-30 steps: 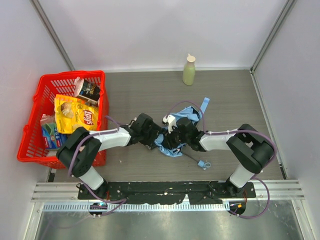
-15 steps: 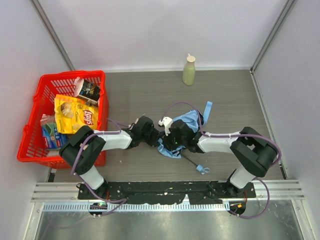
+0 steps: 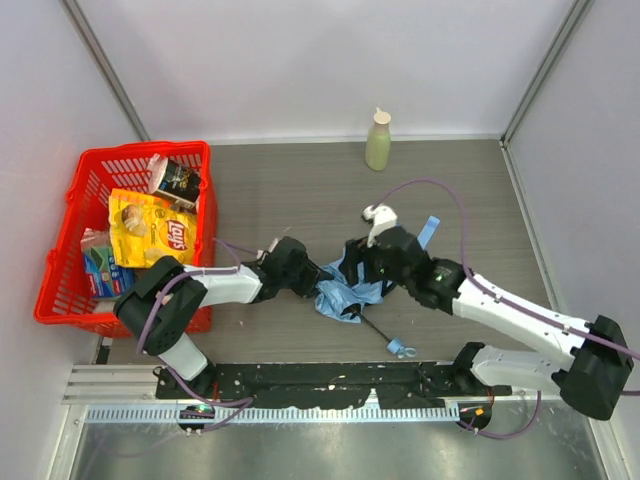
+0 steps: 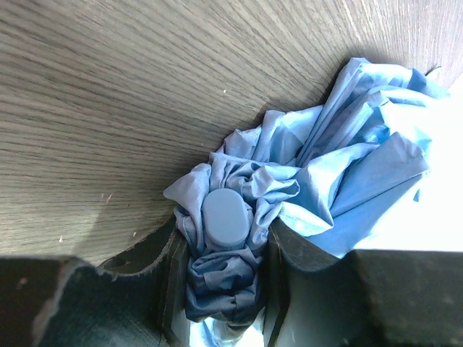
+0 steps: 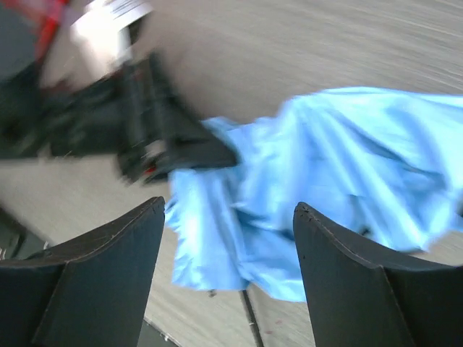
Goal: Put away the umbrella
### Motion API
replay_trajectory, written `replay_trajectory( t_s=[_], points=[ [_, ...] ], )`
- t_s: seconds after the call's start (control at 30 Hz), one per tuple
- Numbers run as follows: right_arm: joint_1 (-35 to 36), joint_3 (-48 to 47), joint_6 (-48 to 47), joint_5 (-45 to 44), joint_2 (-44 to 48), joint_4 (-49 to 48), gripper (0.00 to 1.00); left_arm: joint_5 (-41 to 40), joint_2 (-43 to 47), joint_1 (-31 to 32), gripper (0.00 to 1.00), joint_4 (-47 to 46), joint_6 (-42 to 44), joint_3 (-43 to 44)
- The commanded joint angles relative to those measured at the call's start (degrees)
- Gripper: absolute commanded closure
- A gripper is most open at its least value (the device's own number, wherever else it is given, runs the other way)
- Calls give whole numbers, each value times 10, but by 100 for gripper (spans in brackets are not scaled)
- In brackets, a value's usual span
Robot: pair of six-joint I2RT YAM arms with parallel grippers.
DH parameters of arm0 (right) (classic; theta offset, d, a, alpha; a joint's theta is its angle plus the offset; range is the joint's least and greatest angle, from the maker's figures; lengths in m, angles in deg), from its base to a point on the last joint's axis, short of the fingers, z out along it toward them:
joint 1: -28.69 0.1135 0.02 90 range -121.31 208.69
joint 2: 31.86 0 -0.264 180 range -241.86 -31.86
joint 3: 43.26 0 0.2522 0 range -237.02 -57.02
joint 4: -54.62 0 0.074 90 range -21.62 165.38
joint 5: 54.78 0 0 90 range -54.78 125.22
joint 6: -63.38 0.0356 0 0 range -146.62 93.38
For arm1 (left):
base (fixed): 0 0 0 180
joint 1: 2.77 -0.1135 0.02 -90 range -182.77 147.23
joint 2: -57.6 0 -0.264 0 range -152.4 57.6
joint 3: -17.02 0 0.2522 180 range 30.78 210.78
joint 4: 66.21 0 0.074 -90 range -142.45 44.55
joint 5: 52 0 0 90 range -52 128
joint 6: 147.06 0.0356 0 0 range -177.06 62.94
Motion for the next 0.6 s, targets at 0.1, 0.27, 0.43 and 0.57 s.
replay_trajectory(
  t_s=[0.1,0.27,0.43,0.57],
  points=[
    [-279,8,213,-8,34,110,24,-44,8,-4,100,26,52,-35],
    [-380,58,350,6,13,98,23,-37,9,-4,100,4,51,-47],
    [-405,89,400,101,-67,-14,31,-37,16,-3,100,-4,52,-55],
    [-406,101,443,113,-120,-72,40,-34,16,-4,100,-10,52,-57]
  ],
)
